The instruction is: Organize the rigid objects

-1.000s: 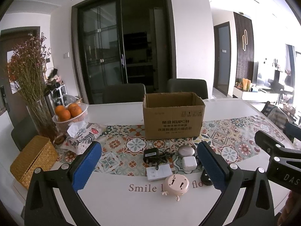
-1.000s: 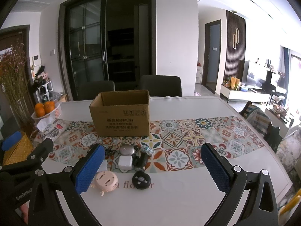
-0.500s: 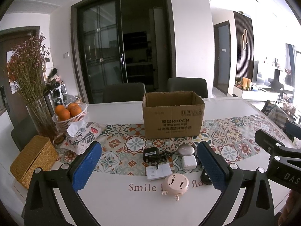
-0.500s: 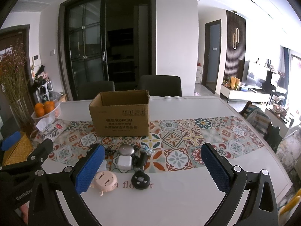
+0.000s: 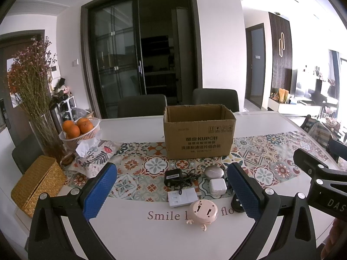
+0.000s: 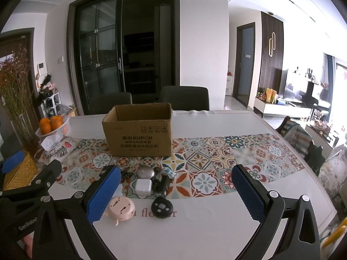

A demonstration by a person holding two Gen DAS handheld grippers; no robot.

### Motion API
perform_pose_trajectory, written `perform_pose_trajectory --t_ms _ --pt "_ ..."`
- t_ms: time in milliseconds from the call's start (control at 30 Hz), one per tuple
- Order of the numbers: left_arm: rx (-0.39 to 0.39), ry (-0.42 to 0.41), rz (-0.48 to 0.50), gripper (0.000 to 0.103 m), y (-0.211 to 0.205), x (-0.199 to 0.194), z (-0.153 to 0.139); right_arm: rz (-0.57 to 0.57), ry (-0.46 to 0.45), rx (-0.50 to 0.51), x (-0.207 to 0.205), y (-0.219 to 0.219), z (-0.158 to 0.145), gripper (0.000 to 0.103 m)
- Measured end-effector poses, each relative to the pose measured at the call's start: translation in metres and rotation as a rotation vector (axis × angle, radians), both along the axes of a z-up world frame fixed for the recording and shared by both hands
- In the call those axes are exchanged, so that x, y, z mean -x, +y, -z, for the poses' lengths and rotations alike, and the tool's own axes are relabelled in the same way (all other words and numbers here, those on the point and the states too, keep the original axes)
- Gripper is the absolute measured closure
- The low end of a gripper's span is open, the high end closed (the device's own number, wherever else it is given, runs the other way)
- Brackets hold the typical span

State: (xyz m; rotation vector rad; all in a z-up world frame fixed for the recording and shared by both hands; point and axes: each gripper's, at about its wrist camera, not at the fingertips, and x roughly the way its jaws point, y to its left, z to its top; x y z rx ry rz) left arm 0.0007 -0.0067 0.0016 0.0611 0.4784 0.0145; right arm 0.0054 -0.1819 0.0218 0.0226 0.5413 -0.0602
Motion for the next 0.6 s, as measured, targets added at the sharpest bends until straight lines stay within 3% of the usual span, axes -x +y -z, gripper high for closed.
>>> perform_pose_trajectory --t_ms 600 --pt "0.001 0.003 0.001 0.0 0.0005 -0.0008 0.0004 0.001 0.002 0.0 -0.0008 -0.0011 0.0004 0.0"
